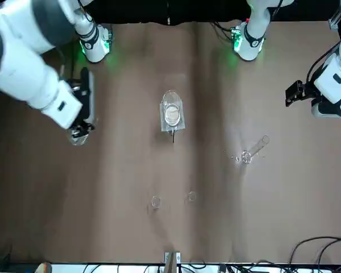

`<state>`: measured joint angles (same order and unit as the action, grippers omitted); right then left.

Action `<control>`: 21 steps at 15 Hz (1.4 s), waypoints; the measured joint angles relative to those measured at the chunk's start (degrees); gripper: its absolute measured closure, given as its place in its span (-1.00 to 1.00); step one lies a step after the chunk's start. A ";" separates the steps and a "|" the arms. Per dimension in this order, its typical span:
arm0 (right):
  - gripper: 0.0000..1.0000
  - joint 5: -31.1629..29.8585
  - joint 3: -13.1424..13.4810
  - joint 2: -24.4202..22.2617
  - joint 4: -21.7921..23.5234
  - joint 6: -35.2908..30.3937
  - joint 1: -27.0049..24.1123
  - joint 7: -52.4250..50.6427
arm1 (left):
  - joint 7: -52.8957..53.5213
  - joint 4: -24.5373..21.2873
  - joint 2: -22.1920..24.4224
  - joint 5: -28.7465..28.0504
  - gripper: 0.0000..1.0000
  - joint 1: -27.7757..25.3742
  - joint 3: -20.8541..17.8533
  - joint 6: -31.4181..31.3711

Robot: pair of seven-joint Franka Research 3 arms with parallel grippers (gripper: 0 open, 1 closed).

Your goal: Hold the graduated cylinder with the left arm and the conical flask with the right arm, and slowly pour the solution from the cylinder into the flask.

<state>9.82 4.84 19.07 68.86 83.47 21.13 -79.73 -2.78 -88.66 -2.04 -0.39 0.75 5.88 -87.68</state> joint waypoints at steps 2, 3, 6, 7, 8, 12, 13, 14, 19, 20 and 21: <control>0.22 2.58 -0.03 -0.04 0.80 -0.18 -3.70 -4.23 | -0.05 0.00 0.00 0.85 -1.00 0.00 -0.01 0.00; 0.22 3.63 -0.04 -0.04 1.10 -0.18 -4.91 -5.44 | -0.05 0.00 0.00 0.85 -1.00 0.01 -0.01 -0.01; 0.22 5.78 -0.06 -0.06 2.58 -0.21 -8.17 -9.35 | -0.05 0.00 0.00 0.85 -1.00 0.00 -0.02 -0.02; 0.22 7.09 -0.05 -0.06 3.13 -0.20 -9.31 -10.66 | -0.05 0.00 0.00 0.85 -1.00 0.00 -0.02 -0.06; 0.22 8.34 -0.04 -0.06 3.58 -0.19 -10.59 -12.08 | -0.05 0.00 0.00 0.85 -1.00 0.00 -0.03 -0.09; 0.22 14.33 0.03 -0.06 6.37 -0.20 -17.68 -19.72 | -0.05 -0.01 0.00 0.85 -1.00 0.00 -0.02 -0.67; 0.22 15.27 0.04 -0.06 7.45 -0.20 -19.53 -21.92 | -0.05 -0.02 0.00 0.85 -1.00 0.01 0.00 -0.94; 0.22 15.97 0.05 -0.06 8.63 -0.16 -21.20 -24.02 | -0.05 -0.02 0.00 0.86 -1.00 0.02 0.01 -1.27; 0.22 20.98 0.05 -0.04 14.46 1.47 -26.71 -32.87 | -0.09 -0.26 -0.02 1.19 -1.00 0.30 0.03 -2.79; 0.22 22.16 0.06 -0.04 15.61 1.64 -27.90 -34.88 | -0.19 -0.37 -0.03 1.19 -1.00 0.46 0.03 -2.97; 0.22 23.68 0.07 0.00 16.87 1.78 -29.22 -37.18 | -0.31 -0.46 -0.04 1.19 -1.00 0.55 0.03 -3.18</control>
<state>33.50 4.91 19.06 85.73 85.24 -8.09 -116.92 -3.09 -89.12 -2.09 0.81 1.30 5.91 -90.86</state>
